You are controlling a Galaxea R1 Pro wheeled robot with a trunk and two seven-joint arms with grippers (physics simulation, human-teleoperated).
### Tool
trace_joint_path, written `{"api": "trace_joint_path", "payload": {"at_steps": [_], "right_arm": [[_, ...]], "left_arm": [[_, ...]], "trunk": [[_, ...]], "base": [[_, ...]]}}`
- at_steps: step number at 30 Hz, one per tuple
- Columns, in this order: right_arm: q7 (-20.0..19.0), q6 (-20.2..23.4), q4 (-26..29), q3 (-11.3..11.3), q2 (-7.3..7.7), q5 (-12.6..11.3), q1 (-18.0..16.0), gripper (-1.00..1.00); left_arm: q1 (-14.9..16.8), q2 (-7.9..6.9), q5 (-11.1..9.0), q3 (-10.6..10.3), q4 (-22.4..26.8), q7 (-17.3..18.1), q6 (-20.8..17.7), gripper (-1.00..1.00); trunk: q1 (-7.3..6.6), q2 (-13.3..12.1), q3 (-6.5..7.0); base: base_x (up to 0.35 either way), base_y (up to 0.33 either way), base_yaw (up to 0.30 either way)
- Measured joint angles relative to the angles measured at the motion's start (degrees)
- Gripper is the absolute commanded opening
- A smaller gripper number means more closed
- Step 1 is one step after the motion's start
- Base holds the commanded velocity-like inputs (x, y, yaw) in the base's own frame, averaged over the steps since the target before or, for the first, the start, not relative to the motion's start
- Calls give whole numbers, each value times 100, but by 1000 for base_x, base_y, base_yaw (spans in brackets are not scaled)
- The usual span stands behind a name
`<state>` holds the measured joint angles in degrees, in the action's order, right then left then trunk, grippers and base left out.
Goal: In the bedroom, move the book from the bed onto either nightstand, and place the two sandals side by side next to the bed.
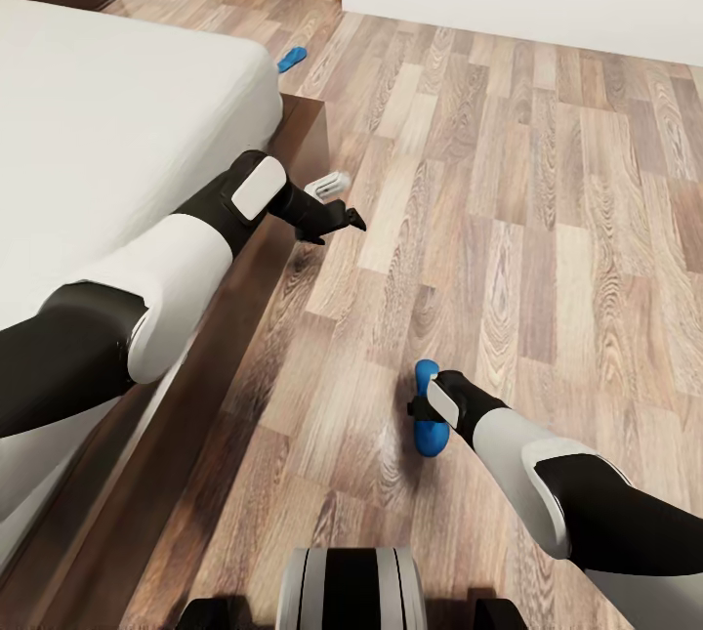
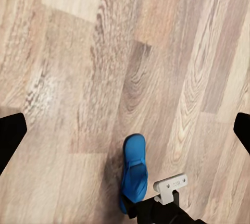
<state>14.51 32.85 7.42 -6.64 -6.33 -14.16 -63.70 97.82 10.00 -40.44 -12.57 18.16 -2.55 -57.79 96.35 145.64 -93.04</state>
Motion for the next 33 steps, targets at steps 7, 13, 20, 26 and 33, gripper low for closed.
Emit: {"api": "trace_joint_path", "payload": {"at_steps": [7,13,20,26,33], "right_arm": [[0,0,0,0,0,0,2,100],[0,0,-2,-1,0,1,1,100],[0,0,1,-1,0,1,-1,100],[0,0,0,-1,0,1,0,100],[0,0,2,-1,0,1,-1,100]], "left_arm": [[1,0,0,0,0,0,0,100],[3,0,-6,3,0,0,0,100],[0,0,-6,4,0,0,0,100],[1,0,-6,5,0,0,0,100],[-1,0,-6,5,0,0,0,100]], "trunk": [[18,9,-155],[20,11,-178],[20,11,-178],[20,11,-178],[20,11,-178]], "base": [[0,0,0],[0,0,0],[0,0,0],[0,0,0],[0,0,0]]}}
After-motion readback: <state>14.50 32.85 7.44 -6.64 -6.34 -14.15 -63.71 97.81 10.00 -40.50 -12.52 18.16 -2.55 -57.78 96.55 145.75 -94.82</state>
